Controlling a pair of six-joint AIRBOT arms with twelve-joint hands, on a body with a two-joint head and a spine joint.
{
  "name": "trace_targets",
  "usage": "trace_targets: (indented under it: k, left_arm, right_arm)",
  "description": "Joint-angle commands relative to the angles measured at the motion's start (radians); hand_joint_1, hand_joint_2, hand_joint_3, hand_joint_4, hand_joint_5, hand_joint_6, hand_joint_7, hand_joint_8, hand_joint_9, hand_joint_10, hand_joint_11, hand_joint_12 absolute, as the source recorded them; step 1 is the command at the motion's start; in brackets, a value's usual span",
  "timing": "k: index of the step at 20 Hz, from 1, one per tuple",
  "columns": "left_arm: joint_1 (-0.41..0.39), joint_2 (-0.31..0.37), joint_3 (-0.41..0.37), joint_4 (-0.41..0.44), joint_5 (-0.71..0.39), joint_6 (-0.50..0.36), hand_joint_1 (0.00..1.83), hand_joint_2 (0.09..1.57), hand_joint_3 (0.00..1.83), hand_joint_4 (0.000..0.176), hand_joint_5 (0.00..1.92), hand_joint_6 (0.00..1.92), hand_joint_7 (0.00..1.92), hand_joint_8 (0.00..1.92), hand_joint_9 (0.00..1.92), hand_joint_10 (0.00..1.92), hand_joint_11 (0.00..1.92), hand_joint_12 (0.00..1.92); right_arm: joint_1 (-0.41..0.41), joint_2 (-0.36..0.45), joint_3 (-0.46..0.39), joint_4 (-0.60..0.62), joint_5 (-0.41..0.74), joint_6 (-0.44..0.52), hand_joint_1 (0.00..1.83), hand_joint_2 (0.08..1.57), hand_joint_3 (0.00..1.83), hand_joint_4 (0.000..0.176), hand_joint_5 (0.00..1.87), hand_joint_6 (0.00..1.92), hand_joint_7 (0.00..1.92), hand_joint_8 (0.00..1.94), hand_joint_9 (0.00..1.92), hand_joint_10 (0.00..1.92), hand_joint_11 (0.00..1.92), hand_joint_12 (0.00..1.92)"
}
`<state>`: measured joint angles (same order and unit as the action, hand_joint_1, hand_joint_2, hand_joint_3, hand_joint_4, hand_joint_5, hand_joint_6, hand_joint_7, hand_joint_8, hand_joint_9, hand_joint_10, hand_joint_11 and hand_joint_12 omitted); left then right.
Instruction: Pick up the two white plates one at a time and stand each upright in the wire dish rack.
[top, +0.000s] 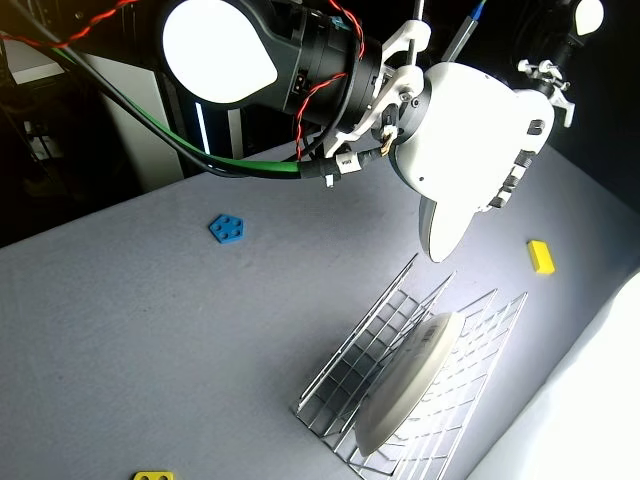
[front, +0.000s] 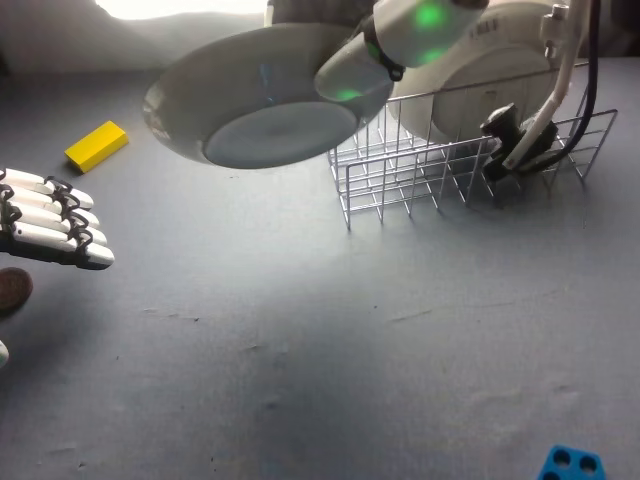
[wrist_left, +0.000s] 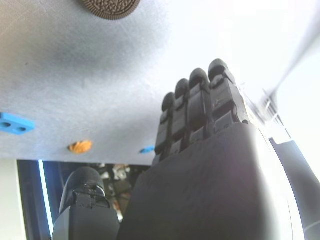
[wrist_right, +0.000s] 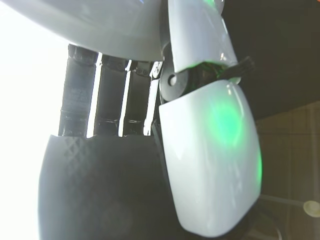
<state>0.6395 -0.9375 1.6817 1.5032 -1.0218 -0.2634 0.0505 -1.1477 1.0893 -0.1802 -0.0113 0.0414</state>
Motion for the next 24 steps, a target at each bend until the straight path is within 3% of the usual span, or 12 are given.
trace_targets:
  k: [1,9,13,16,24]
  left_arm:
    - [-0.01,0.005,0.0,-0.059,-0.028,-0.001,0.0,1.02,0.0,0.0,0.1,0.0,0.11,0.0,0.08,0.0,0.01,0.0]
    - [-0.006,0.005,0.0,-0.059,-0.028,-0.001,0.0,1.04,0.0,0.0,0.1,0.0,0.11,0.01,0.08,0.0,0.0,0.0]
    - [-0.006,0.004,0.0,-0.059,-0.028,-0.001,0.0,1.04,0.0,0.0,0.09,0.0,0.1,0.0,0.08,0.0,0.01,0.01]
    - [-0.006,0.004,0.0,-0.059,-0.028,-0.001,0.0,1.04,0.0,0.0,0.1,0.01,0.11,0.01,0.08,0.01,0.01,0.01]
    - [-0.006,0.003,0.0,-0.059,-0.028,-0.001,0.0,1.04,0.0,0.0,0.1,0.0,0.11,0.0,0.08,0.01,0.0,0.0]
  right_arm:
    - [0.008,0.007,0.003,0.022,0.169,0.017,1.49,1.07,0.0,0.0,1.02,0.88,0.9,0.9,1.02,0.93,0.97,1.35]
    - [-0.003,0.009,-0.003,0.022,0.189,-0.001,1.49,1.07,0.0,0.0,1.02,0.88,0.9,0.91,1.02,0.91,0.96,1.35]
    - [-0.008,0.009,-0.009,0.022,0.19,-0.015,1.5,1.06,0.0,0.0,1.02,0.86,0.97,0.81,1.06,0.87,0.97,1.35]
    - [-0.007,0.009,-0.009,0.022,0.19,-0.009,1.49,1.07,0.0,0.0,1.01,0.9,0.91,0.92,1.03,0.89,0.97,1.33]
    - [-0.001,0.008,-0.012,0.022,0.191,0.001,1.49,1.08,0.0,0.0,1.01,0.91,0.91,0.92,0.99,0.94,0.95,1.35]
